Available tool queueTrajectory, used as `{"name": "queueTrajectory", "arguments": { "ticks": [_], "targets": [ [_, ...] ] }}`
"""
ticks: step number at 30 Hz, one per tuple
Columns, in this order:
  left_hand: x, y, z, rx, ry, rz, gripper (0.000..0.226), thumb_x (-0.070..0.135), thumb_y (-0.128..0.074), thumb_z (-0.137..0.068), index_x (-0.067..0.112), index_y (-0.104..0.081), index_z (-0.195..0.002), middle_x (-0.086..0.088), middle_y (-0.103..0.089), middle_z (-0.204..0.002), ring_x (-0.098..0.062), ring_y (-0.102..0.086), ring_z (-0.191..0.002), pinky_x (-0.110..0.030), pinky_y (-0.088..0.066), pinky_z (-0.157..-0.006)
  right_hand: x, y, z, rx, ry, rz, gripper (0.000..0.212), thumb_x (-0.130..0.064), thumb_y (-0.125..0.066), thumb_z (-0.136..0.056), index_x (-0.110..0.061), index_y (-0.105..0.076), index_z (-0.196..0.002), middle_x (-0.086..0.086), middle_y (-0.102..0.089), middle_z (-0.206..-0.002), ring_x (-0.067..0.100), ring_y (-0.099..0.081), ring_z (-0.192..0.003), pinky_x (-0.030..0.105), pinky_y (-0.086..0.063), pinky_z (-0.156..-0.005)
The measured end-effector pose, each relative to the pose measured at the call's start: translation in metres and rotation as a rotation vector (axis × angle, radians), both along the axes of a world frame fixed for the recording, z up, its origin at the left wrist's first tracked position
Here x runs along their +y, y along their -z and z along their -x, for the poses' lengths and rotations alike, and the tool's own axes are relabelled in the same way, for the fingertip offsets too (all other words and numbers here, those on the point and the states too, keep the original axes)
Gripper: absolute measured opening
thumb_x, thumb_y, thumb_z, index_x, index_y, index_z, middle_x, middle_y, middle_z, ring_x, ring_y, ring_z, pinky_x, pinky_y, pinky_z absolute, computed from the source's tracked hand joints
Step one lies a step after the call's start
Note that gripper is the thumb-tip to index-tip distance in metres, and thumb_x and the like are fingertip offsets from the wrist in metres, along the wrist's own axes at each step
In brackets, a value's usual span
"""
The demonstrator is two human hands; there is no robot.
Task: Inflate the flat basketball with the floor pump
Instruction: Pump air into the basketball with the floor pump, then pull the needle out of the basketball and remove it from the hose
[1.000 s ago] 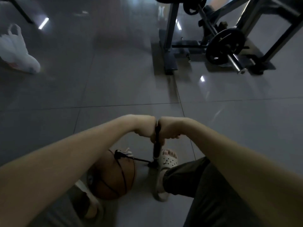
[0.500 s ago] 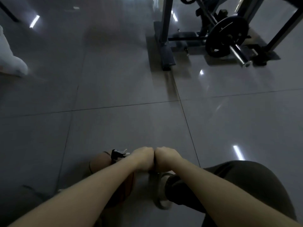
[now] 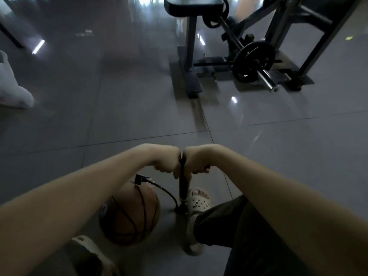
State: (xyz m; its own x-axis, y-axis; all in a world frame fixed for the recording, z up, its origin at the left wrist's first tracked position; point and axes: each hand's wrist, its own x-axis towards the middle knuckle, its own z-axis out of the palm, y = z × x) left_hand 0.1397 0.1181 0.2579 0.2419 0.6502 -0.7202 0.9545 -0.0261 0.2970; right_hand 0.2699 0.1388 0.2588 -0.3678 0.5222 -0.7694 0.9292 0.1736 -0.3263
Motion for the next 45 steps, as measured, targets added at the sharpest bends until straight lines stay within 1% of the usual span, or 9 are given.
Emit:
{"name": "queueTrajectory", "arguments": {
  "ticks": [7,14,21,25,27,33,37,40,45],
  "targets": [
    [-0.048,0.080,-0.010,0.061,0.033,-0.117,0.003,0.019,-0.062,-0.092,0.016,-0.064,-0.090,-0.007,-0.071,-0.097,-0.024,-0.065,-0.082,-0.032,-0.047,-0.066,-0.052,0.100,0.007,-0.146,-0.177,-0.183,0.023,-0.036,-0.071,-0.082,-0.023,-0.064,-0.100,0.003,-0.066,-0.100,0.023,-0.062,-0.080,0.036,-0.056,-0.077],
    [-0.058,0.150,-0.006,0.000,-0.065,-0.165,0.023,0.022,-0.059,-0.094,0.011,-0.061,-0.114,-0.010,-0.068,-0.117,-0.030,-0.066,-0.106,-0.041,-0.054,-0.086,-0.045,0.151,0.008,-0.151,-0.299,-0.157,0.036,-0.044,-0.073,-0.075,-0.023,-0.062,-0.103,0.002,-0.066,-0.097,0.026,-0.065,-0.084,0.044,-0.059,-0.083],
    [-0.045,0.110,-0.007,0.036,-0.002,-0.042,0.019,0.022,-0.065,-0.094,0.011,-0.068,-0.110,-0.007,-0.068,-0.099,-0.025,-0.066,-0.094,-0.034,-0.053,-0.079,-0.039,0.110,0.016,-0.273,-0.357,0.018,0.042,-0.038,-0.068,-0.091,-0.019,-0.060,-0.127,0.008,-0.062,-0.124,0.024,-0.061,-0.101,0.038,-0.052,-0.095],
    [-0.013,0.023,0.008,-0.094,-0.046,-0.082,0.009,0.021,-0.079,-0.083,0.016,-0.076,-0.089,0.001,-0.065,-0.077,-0.019,-0.061,-0.072,-0.029,-0.047,-0.063,-0.002,0.019,0.011,-0.064,-0.107,-0.024,0.030,-0.023,-0.078,-0.081,-0.008,-0.070,-0.106,0.007,-0.063,-0.080,0.016,-0.054,-0.056,0.026,-0.049,-0.049],
    [-0.012,-0.002,0.010,-0.098,-0.048,-0.097,0.007,0.021,-0.079,-0.082,0.017,-0.075,-0.086,0.001,-0.066,-0.079,-0.019,-0.061,-0.073,-0.030,-0.048,-0.065,-0.001,-0.004,0.009,-0.033,-0.057,-0.044,0.027,-0.019,-0.079,-0.077,-0.007,-0.071,-0.099,0.007,-0.060,-0.072,0.015,-0.049,-0.049,0.024,-0.043,-0.043],
    [-0.043,0.059,-0.003,-0.068,-0.017,-0.070,0.019,0.012,-0.066,-0.091,0.018,-0.060,-0.074,0.000,-0.059,-0.070,-0.021,-0.059,-0.066,-0.031,-0.046,-0.058,-0.044,0.071,0.011,-0.147,-0.229,-0.175,0.022,-0.033,-0.075,-0.083,-0.020,-0.060,-0.092,0.001,-0.059,-0.081,0.014,-0.053,-0.065,0.030,-0.048,-0.064],
    [-0.047,0.106,-0.002,-0.033,-0.023,-0.123,0.010,0.017,-0.061,-0.091,0.011,-0.063,-0.098,-0.007,-0.065,-0.090,-0.027,-0.060,-0.077,-0.042,-0.054,-0.078,-0.039,0.123,0.009,-0.140,-0.266,-0.153,0.028,-0.040,-0.073,-0.081,-0.023,-0.062,-0.101,0.003,-0.063,-0.093,0.020,-0.062,-0.080,0.036,-0.058,-0.079],
    [-0.044,0.136,0.001,-0.056,-0.029,-0.112,0.013,0.021,-0.064,-0.091,0.013,-0.061,-0.102,-0.009,-0.067,-0.102,-0.025,-0.058,-0.080,-0.038,-0.053,-0.073,-0.033,0.144,0.013,-0.153,-0.254,-0.116,0.028,-0.039,-0.071,-0.080,-0.021,-0.062,-0.099,0.005,-0.065,-0.096,0.022,-0.065,-0.080,0.035,-0.058,-0.075],
    [-0.039,0.145,0.006,-0.078,-0.031,-0.149,0.013,0.024,-0.064,-0.090,0.019,-0.053,-0.086,0.001,-0.057,-0.083,-0.022,-0.059,-0.077,-0.033,-0.043,-0.063,-0.026,0.148,0.015,-0.141,-0.296,-0.100,0.032,-0.039,-0.070,-0.081,-0.020,-0.064,-0.106,0.003,-0.064,-0.098,0.023,-0.063,-0.086,0.040,-0.058,-0.084]
  ]
}}
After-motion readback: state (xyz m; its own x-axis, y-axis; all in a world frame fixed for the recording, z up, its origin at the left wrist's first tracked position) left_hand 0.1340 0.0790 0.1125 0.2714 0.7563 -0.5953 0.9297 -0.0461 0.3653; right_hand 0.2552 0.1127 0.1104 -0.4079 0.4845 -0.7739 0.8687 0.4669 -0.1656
